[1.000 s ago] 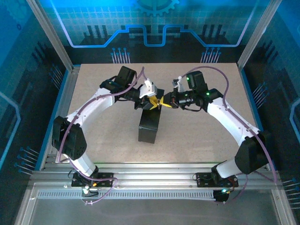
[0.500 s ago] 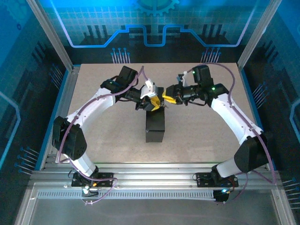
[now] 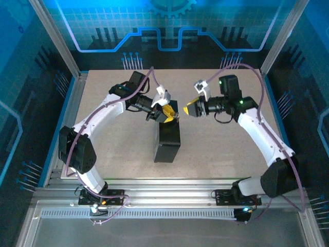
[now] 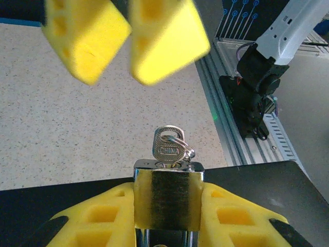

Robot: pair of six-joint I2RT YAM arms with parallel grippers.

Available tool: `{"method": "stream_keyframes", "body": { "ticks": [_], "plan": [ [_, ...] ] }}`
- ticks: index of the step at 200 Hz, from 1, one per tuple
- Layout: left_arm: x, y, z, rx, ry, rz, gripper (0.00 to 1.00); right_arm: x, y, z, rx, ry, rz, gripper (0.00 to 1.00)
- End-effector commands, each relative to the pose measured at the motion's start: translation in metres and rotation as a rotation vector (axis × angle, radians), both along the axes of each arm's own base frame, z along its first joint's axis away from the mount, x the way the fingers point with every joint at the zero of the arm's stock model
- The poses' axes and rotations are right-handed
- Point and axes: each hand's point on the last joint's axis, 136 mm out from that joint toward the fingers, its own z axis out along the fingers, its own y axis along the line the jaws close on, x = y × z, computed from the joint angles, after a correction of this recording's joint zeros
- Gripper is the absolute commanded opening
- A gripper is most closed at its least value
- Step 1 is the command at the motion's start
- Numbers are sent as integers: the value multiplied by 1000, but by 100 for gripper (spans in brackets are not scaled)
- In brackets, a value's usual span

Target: Unlock a padlock with a key

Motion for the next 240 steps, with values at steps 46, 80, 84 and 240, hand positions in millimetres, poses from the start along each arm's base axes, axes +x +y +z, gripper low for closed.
{"method": "stream_keyframes", "body": {
  "ticks": [46,80,84,240],
  "plan": [
    [-8,-5,38,-108,-2,-96,0,-13,20,27,-20,-584,302,45],
    [-8,-6,41,-125,12,-101,0,-18,30,23,-25,-591,367,45],
    [-8,-6,41,-126,11,-103,0,-18,30,23,-21,-591,370,44],
    [-11,-6,46,-136,6,-110,0,-23,43,12,-13,-544,457,28]
  ]
}}
